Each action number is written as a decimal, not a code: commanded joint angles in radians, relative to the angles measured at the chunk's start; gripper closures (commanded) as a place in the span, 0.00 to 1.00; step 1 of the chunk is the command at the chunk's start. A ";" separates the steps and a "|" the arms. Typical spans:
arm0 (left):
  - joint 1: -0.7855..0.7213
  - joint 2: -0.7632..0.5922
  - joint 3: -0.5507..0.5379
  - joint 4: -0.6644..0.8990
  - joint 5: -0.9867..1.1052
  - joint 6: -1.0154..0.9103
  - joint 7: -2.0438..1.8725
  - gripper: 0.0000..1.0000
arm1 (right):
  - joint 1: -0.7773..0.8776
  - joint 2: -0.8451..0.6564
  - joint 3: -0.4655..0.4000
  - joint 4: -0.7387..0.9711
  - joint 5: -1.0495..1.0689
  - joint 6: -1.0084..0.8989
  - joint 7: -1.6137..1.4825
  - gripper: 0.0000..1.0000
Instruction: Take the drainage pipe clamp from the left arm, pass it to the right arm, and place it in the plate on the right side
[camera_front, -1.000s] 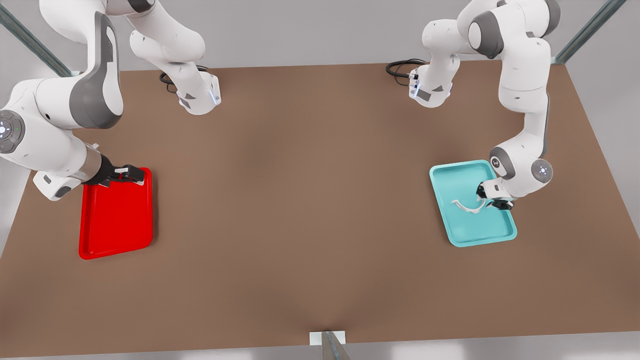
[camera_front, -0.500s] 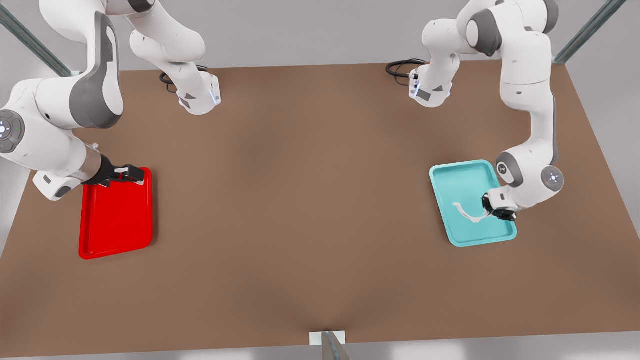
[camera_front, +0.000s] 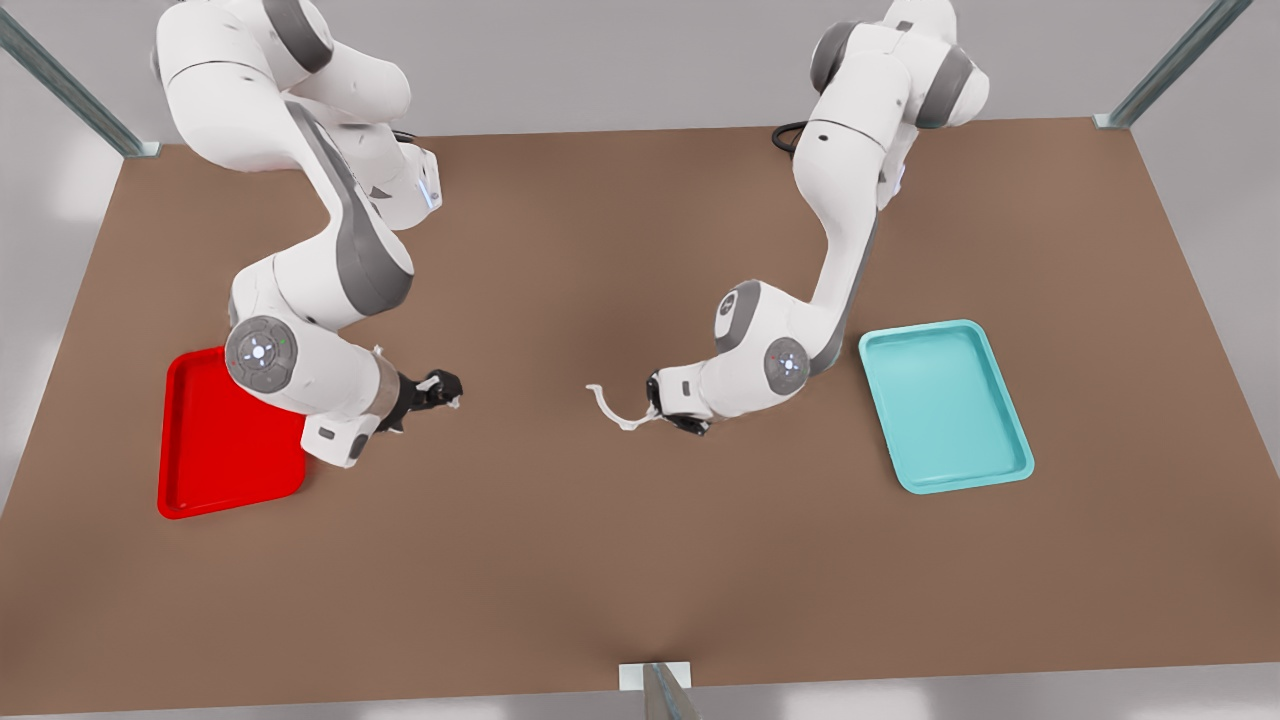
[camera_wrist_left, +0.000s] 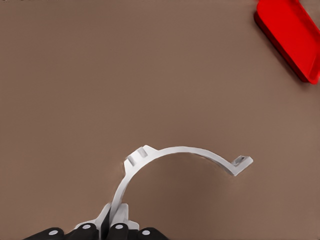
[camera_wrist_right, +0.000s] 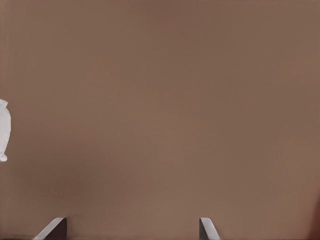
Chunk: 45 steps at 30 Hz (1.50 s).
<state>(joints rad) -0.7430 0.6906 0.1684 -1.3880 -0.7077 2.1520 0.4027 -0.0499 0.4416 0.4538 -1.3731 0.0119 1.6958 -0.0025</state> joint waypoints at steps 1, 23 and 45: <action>-0.021 0.013 -0.006 0.026 -0.030 0.101 -0.822 0.79 | 0.001 0.032 0.043 -0.011 0.003 0.134 0.006 0.00; -0.067 0.010 -0.007 0.035 -0.013 0.101 -0.812 0.79 | 0.085 0.218 0.155 -0.047 0.000 0.323 -0.076 0.00; -0.064 0.001 0.002 0.046 -0.006 0.170 -0.797 0.00 | 0.091 0.239 0.154 -0.046 -0.006 0.335 -0.073 0.72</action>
<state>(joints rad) -0.8127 0.6964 0.1676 -1.3434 -0.7408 2.3066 -0.3234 0.0426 0.6825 0.6055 -1.4200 0.0140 2.0287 -0.0786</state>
